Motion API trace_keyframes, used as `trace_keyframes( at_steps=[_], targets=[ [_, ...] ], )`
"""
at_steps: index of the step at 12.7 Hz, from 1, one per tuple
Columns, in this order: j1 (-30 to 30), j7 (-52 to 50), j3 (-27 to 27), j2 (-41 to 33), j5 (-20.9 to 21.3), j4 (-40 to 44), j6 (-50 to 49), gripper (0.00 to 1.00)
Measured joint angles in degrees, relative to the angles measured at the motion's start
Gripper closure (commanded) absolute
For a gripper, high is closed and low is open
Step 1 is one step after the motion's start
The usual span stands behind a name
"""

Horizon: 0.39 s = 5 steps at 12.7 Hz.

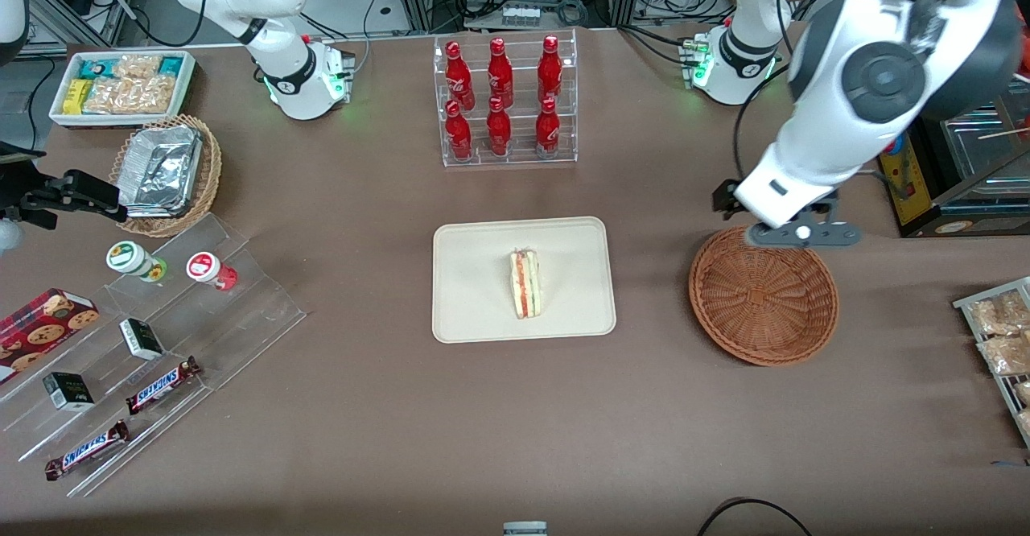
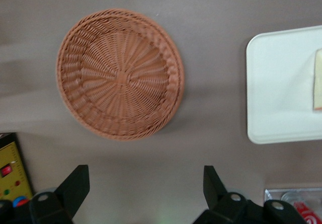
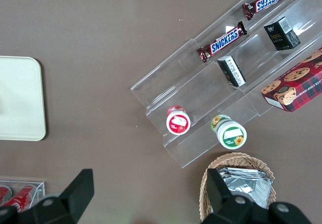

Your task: Place sandwich from basket to tray

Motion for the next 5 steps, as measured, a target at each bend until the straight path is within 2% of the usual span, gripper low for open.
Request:
trace_keyframes(
  at_steps=[5],
  targets=[
    [0.81, 8.18, 5.59, -4.86, -1.99, 1.30, -8.93, 0.00]
  ],
)
